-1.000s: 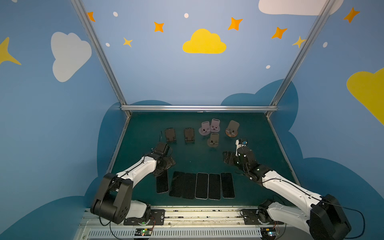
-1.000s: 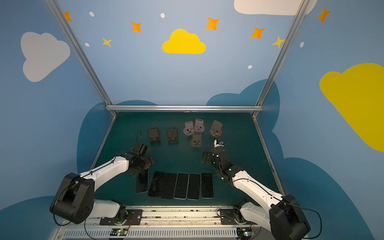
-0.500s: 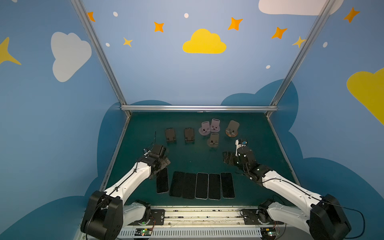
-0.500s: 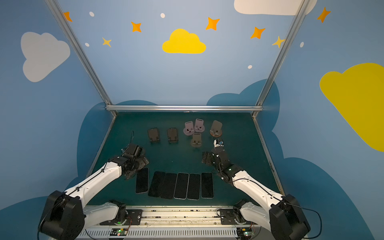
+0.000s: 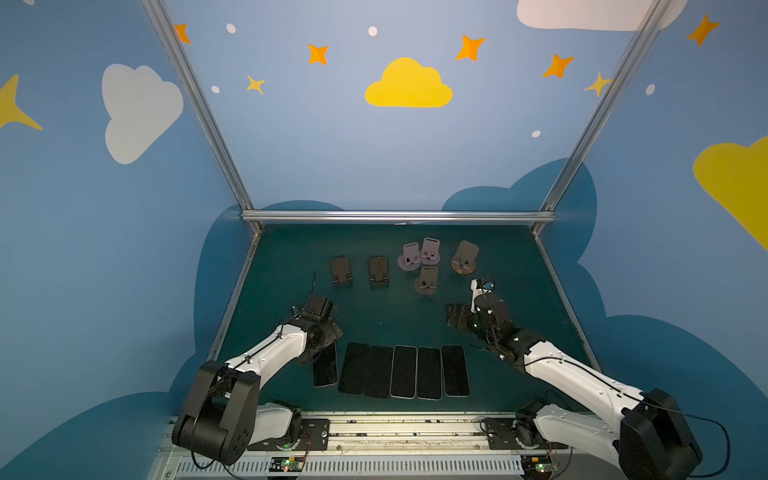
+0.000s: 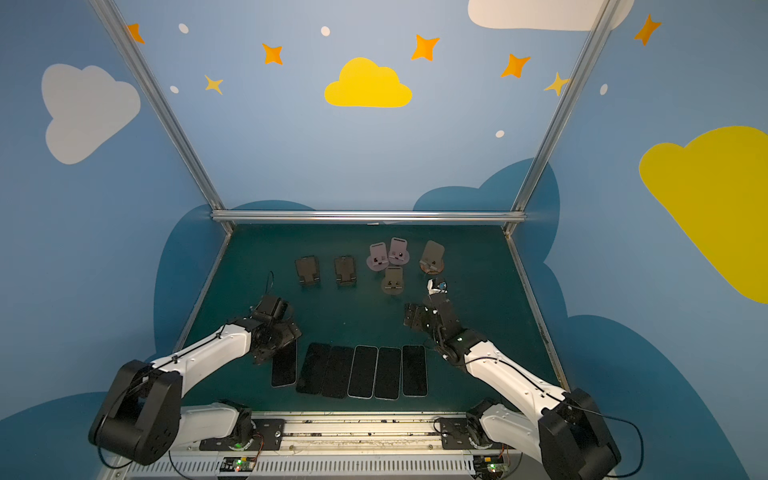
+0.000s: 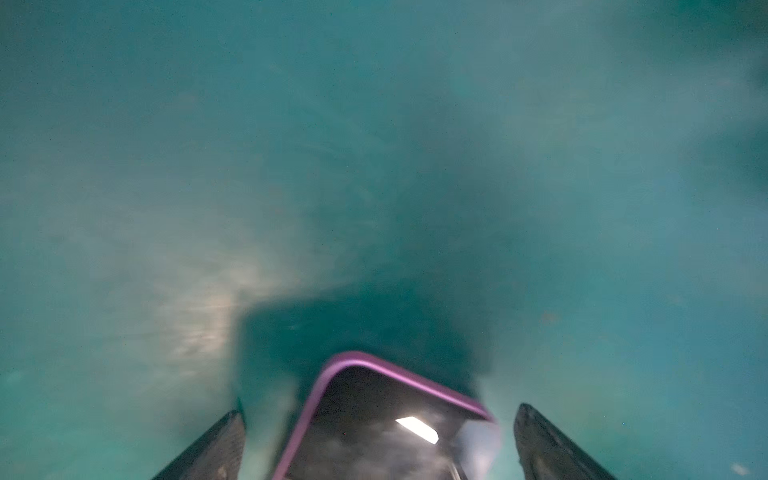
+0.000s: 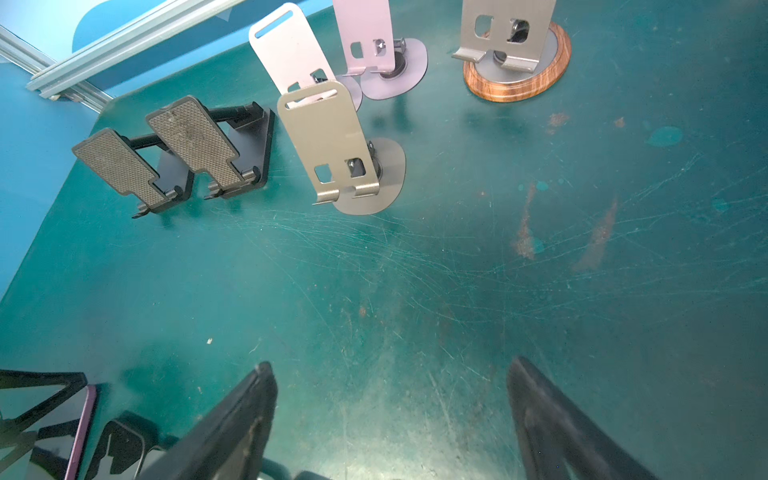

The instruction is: Remove the phone from the phone stand

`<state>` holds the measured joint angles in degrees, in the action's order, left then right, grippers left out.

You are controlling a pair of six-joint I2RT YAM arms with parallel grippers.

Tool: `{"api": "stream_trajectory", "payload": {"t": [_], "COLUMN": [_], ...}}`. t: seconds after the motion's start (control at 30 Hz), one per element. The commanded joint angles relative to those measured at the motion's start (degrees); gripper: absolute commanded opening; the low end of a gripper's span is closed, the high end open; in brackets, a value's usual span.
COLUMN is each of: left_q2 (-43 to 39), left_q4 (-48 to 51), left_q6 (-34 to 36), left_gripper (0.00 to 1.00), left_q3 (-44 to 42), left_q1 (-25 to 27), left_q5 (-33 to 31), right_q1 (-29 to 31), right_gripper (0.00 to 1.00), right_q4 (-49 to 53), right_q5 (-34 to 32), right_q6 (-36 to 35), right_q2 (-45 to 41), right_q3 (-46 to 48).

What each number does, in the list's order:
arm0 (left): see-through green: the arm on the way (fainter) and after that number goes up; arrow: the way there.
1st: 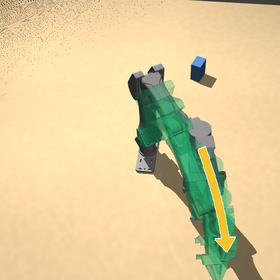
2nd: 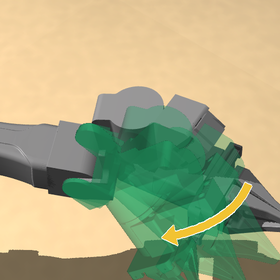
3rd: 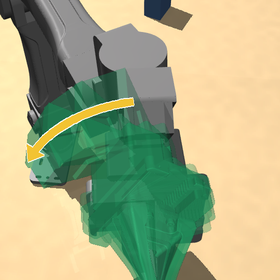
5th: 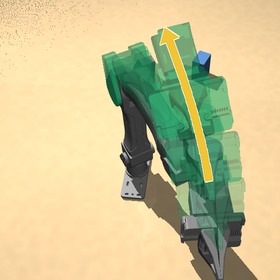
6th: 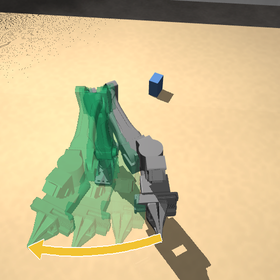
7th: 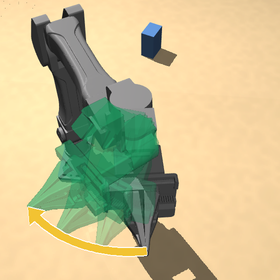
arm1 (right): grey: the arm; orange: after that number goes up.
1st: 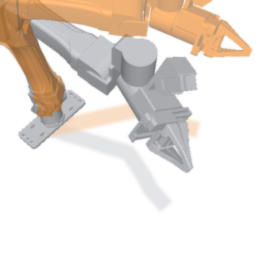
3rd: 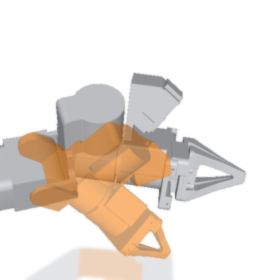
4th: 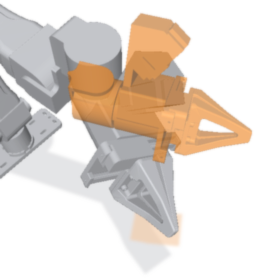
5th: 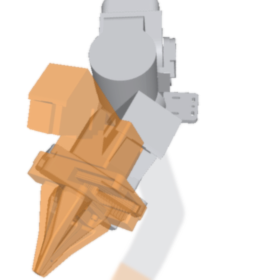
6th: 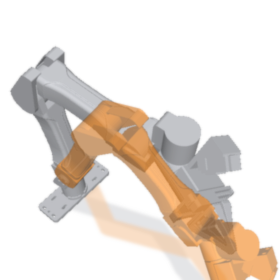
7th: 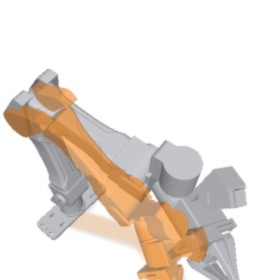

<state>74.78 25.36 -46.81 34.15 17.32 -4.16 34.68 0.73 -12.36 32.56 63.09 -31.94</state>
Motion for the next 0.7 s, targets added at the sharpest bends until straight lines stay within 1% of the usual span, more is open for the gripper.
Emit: {"api": "stream_trajectory", "payload": {"t": [0.0,0.1,0.33,0.4,0.5,0.57,0.63,0.67], "left_q2": [0.64,-0.31,-5.46,-8.04,-12.91,-16.46,-19.94,-21.63], "left_q4": [-4.52,-4.24,-0.69,3.02,8.38,9.92,10.03,9.34], "left_q6": [-1.68,-2.93,-3.05,-2.18,1.34,4.4,5.49,6.53], "left_gripper": [0.99,0.99,1.0,1.0,1.0,1.0,1.0,1.0], "left_q3": [-0.58,-0.58,-0.08,2.04,7.23,10.93,13.6,14.6], "left_q1": [2.97,4.56,4.51,4.5,4.47,4.51,4.58,4.59], "left_q5": [6.42,5.17,1.7,-1.75,-7.21,-9.05,-10.77,-11.22], "right_q1": [0.39,0.39,0.48,0.45,0.39,0.3,0.26,0.37], "right_gripper": [0.87,0.87,0.87,0.87,0.88,0.88,0.88,0.89], "right_q4": [0.25,0.17,0.52,0.76,1.53,1.49,-0.42,-1.24], "right_q5": [0.15,-0.06,-0.19,-0.94,-2.52,-2.5,-3.55,-2.85], "right_q6": [-0.55,-0.56,-0.95,-1.39,-1.48,-1.79,-0.9,-1.6], "right_q2": [-0.4,-0.27,-0.37,-0.98,-1.88,-2.72,-3.99,-5.25], "right_q3": [-1.98,-1.87,-2.1,-1.99,-1.97,-1.98,-1.98,-2.67]}}
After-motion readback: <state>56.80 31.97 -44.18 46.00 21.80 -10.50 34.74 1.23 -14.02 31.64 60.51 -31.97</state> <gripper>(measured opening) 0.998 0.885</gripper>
